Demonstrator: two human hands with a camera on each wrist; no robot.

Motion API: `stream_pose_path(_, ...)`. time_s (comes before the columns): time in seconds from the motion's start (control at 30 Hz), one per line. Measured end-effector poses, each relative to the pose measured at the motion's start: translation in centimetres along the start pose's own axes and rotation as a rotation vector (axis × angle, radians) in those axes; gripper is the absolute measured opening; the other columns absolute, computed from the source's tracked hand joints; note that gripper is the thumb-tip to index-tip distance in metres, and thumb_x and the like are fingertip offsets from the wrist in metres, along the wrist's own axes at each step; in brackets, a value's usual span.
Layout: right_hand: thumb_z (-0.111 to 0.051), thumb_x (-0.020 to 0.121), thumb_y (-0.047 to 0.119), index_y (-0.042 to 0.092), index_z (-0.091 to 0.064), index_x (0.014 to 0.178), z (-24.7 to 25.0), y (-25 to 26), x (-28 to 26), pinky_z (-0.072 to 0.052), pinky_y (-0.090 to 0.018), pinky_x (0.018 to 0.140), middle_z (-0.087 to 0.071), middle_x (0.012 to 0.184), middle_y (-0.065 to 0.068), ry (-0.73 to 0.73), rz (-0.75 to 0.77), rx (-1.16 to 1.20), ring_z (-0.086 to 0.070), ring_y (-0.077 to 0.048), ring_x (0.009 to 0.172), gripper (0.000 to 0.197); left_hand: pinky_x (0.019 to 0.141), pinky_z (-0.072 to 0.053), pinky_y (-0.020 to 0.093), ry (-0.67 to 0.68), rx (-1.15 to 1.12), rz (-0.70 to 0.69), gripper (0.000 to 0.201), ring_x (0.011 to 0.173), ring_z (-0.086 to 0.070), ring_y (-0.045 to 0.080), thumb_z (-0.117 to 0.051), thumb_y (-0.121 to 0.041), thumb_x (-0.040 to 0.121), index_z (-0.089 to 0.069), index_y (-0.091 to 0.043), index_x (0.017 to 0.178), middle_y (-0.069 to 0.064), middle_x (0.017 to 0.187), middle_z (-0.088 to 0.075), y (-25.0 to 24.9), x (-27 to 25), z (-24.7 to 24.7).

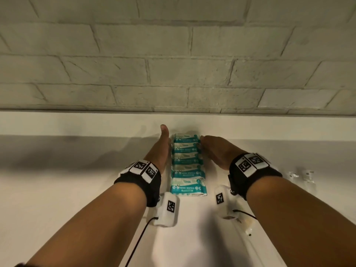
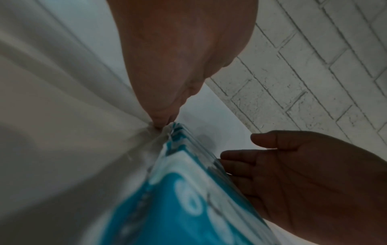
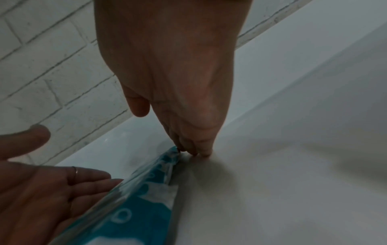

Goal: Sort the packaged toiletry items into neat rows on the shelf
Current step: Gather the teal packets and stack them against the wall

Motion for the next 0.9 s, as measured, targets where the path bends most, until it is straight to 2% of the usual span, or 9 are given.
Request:
stream_pose_path(0.1, -0.037, 0.103, 0.018, 0.009, -0.057, 0.082, -0.3, 0.0, 0.4, -0.043, -0.034, 0.084, -0.061, 0.08, -0.008, 0.018, -0.001, -0.01, -0.057, -0.018, 0.074, 0.03, 0.098, -0.044, 0.038, 0.034, 0.02, 0.003, 0.075, 0.088, -0.066, 0.019, -0.014, -0.07, 0.09, -0.066, -0.03, 0.053, -0.005, 0.066, -0.074, 0.0, 0.2, -0.4)
stream_pose_path(0.17, -0.036, 0.103, 0.019, 0.009, -0.057, 0.083, -0.4, -0.1, 0.6, -0.042, -0.034, 0.086, -0.061, 0.08, -0.007, 0.021, -0.001, -0.009, -0.057, -0.017, 0.075, 0.03, 0.098, -0.046, 0.038, 0.073, 0.076, 0.005, 0.082, 0.095, -0.067, 0.021, -0.011, -0.072, 0.088, -0.068, -0.037, 0.041, -0.007, 0.069, -0.074, 0.2, 0.4, -0.6)
stream_pose_path(0.4, -0.035, 0.104, 0.019, 0.01, -0.056, 0.082, -0.6, -0.1, 0.6, -0.043, -0.025, 0.065, -0.059, 0.078, -0.005, 0.025, 0.006, -0.046, -0.054, -0.012, 0.07, 0.032, 0.105, -0.043, 0.046, 0.118, 0.075, 0.047, 0.09, 0.104, -0.068, 0.029, -0.018, -0.086, 0.074, -0.074, -0.02, 0.1, 0.014, 0.107, -0.072, 0.7, 0.8, -1.1)
stream_pose_path(0.47, -0.036, 0.104, 0.019, 0.01, -0.057, 0.084, -0.4, -0.2, 0.7, -0.044, -0.024, 0.065, -0.06, 0.079, -0.005, 0.014, 0.007, -0.069, -0.055, -0.012, 0.072, 0.03, 0.104, -0.044, 0.045, 0.109, 0.091, 0.033, 0.086, 0.1, -0.069, 0.027, -0.017, -0.085, 0.075, -0.076, -0.024, 0.091, 0.01, 0.101, -0.074, 0.6, 0.8, -1.0)
stream_pose_path(0.57, -0.042, 0.102, 0.027, 0.004, -0.06, 0.107, -0.5, -0.1, 0.6, -0.05, -0.029, 0.085, -0.066, 0.104, -0.012, 0.041, 0.023, -0.094, -0.061, -0.019, 0.093, 0.03, 0.092, -0.044, 0.032, 0.037, 0.096, -0.014, 0.067, 0.074, -0.07, 0.007, -0.013, -0.071, 0.09, -0.062, -0.031, 0.069, -0.005, 0.074, -0.075, -0.2, 0.3, -0.6)
stream_pose_path(0.63, -0.049, 0.098, 0.034, 0.006, -0.041, 0.142, -0.4, -0.1, 0.6, -0.036, -0.037, 0.111, -0.046, 0.145, -0.012, 0.081, 0.033, -0.299, -0.048, -0.024, 0.128, 0.052, 0.102, -0.037, 0.032, 0.009, 0.159, -0.055, 0.052, 0.091, -0.066, 0.007, -0.016, -0.071, 0.09, -0.054, -0.035, 0.089, -0.001, 0.107, -0.068, -0.6, -0.4, 0.0)
stream_pose_path(0.7, -0.047, 0.099, 0.03, 0.016, -0.018, 0.153, -0.6, 0.3, 0.2, -0.017, -0.034, 0.12, -0.016, 0.16, -0.002, 0.122, 0.083, -0.733, -0.024, -0.023, 0.145, 0.062, 0.112, -0.027, 0.036, 0.06, 0.375, -0.045, 0.066, 0.119, -0.051, 0.011, -0.029, -0.078, 0.084, -0.052, -0.029, 0.122, -0.002, 0.137, -0.05, -0.9, -1.4, 0.1)
stream_pose_path(0.77, -0.041, 0.102, 0.023, 0.02, -0.011, 0.154, -1.0, 0.7, 0.0, -0.012, -0.033, 0.119, -0.003, 0.162, 0.0, 0.134, 0.148, -1.076, -0.013, -0.021, 0.148, 0.06, 0.106, -0.036, 0.031, 0.187, 0.69, -0.073, 0.058, 0.119, -0.048, 0.007, -0.054, -0.06, 0.086, -0.041, -0.027, 0.131, -0.01, 0.139, -0.044, -1.2, -3.1, -1.0)
stream_pose_path(0.9, -0.035, 0.101, 0.017, 0.015, -0.034, 0.146, -2.8, 0.7, 0.0, -0.031, -0.04, 0.113, -0.027, 0.156, -0.01, 0.181, 0.184, -1.285, -0.041, -0.028, 0.134, 0.045, 0.118, -0.02, 0.037, 0.447, 1.54, -0.143, 0.112, 0.146, -0.013, 0.022, -0.078, -0.049, 0.07, -0.007, -0.024, 0.153, -0.002, 0.161, -0.002, 0.7, -5.6, -4.3)
Point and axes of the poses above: each hand's wrist, its own x-axis towards the middle knuckle, its own z-axis out of the back of the hand, y = z × x, the point moved 9 cm from there along x, towards the middle knuckle
